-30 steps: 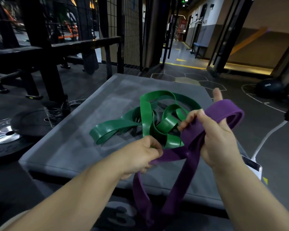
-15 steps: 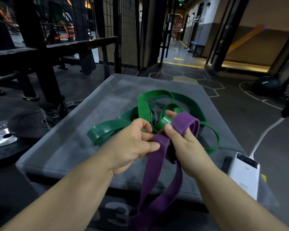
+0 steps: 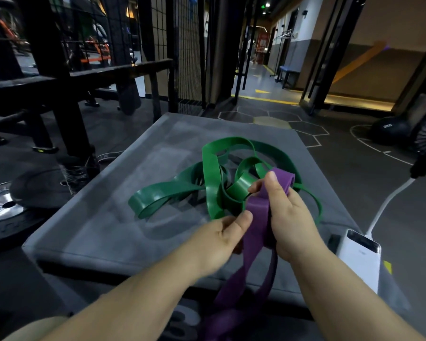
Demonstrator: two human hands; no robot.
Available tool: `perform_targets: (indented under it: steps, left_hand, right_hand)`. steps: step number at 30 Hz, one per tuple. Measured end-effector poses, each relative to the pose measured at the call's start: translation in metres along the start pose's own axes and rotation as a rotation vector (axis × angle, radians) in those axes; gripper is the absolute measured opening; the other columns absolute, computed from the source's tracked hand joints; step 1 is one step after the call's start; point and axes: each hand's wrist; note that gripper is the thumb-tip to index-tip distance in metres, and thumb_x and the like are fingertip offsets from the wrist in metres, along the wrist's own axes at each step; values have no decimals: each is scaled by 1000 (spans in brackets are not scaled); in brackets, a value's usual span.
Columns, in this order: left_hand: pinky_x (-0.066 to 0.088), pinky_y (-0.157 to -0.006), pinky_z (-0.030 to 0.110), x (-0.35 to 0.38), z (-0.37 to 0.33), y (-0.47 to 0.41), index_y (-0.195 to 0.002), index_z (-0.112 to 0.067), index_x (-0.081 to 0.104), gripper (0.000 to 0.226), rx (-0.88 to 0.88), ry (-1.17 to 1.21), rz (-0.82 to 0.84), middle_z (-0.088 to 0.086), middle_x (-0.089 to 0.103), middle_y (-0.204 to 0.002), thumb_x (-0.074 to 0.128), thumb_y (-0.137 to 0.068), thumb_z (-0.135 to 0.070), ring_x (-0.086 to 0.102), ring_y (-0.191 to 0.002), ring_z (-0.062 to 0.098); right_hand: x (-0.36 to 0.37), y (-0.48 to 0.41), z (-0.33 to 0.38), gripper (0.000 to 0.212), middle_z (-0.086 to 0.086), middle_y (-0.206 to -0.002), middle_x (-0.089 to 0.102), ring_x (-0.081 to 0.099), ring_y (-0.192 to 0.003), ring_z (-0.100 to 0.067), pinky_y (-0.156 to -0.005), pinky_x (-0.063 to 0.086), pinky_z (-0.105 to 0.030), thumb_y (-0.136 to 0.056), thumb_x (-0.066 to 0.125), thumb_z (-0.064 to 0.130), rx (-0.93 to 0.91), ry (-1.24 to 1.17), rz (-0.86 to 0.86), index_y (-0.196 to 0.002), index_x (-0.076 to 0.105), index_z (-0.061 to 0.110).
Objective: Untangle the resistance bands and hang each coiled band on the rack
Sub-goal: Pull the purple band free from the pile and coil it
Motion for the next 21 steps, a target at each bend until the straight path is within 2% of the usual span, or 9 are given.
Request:
perform_targets:
  steps: [3, 5, 6, 8, 10, 13, 15, 17, 21]
  left_hand:
    - [31, -101, 18, -7, 0, 1, -135, -30, 53, 63, -26, 160, 125, -13, 53, -138, 36, -86, -67, 46, -130, 4]
    - [40, -98, 14, -17, 4, 1, -119, -34, 59, 31, 26, 241, 309, -17, 62, -124, 52, -93, -49, 56, -114, -7]
    - [43, -96, 17, -19, 8, 0, -115, -33, 61, 20, 68, 217, 379, -13, 66, -119, 59, -94, -35, 59, -109, -5]
    - [45, -102, 28, -18, 14, -4, -113, -28, 62, 24, 152, 159, 411, -5, 68, -117, 62, -90, -19, 62, -112, 7]
    - [47, -102, 33, -15, 14, -7, -111, -23, 63, 25, 174, 217, 346, -3, 71, -109, 58, -93, -6, 64, -106, 12]
    - [51, -78, 28, -18, 4, -6, -104, -15, 63, 27, 171, 477, 163, -6, 70, -83, 46, -96, 5, 64, -79, 10]
    - [47, -68, 28, -27, -1, -7, -106, -11, 61, 23, 202, 614, 28, -2, 66, -76, 44, -97, 2, 58, -69, 11]
    - [43, -60, 27, -38, -5, -8, -111, -12, 55, 21, 227, 726, -114, 2, 62, -72, 43, -98, -1, 54, -61, 11]
    - [41, -48, 19, -47, -9, -9, -96, -16, 48, 17, 289, 767, -278, 7, 56, -70, 44, -98, 0, 49, -52, 9]
  right_hand:
    - [-5, -1, 1, 47, 0, -62, 62, 58, -58, -13, -66, 45, -33, -76, 50, 69, 1, -23, -54, -69, 66, 25]
    - [-9, -3, 4, 48, 0, -61, 61, 57, -55, -14, -59, 47, -30, -80, 52, 69, 30, -83, -81, -72, 65, 24]
    - [-12, -4, 4, 48, -1, -60, 59, 57, -52, -14, -54, 47, -28, -79, 52, 67, 45, -119, -84, -74, 64, 21]
    - [-14, -4, 5, 46, -1, -57, 57, 55, -49, -15, -49, 47, -26, -76, 50, 63, 59, -133, -83, -78, 61, 17]
    - [-13, -4, 4, 44, 0, -57, 58, 56, -52, -17, -52, 49, -29, -77, 51, 62, 66, -129, -84, -75, 63, 20]
    - [-11, -5, 2, 50, -1, -57, 63, 60, -57, -20, -61, 53, -32, -90, 47, 58, 82, -65, -104, -60, 69, 25]
    - [-10, -6, -1, 60, -6, -56, 62, 59, -52, -20, -57, 51, -31, -92, 42, 61, 93, 3, -67, -57, 68, 20]
    - [-7, -6, -6, 66, -12, -57, 60, 55, -51, -24, -59, 48, -35, -80, 41, 73, 91, 10, 19, -60, 69, 17]
    - [-2, -2, -16, 77, -11, -60, 58, 52, -50, -22, -55, 46, -32, -61, 53, 88, 82, -50, 252, -71, 67, 13]
Point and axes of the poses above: each hand's wrist, its own y-axis away from the middle knuckle, its own x-axis out of the palm, z = x × y
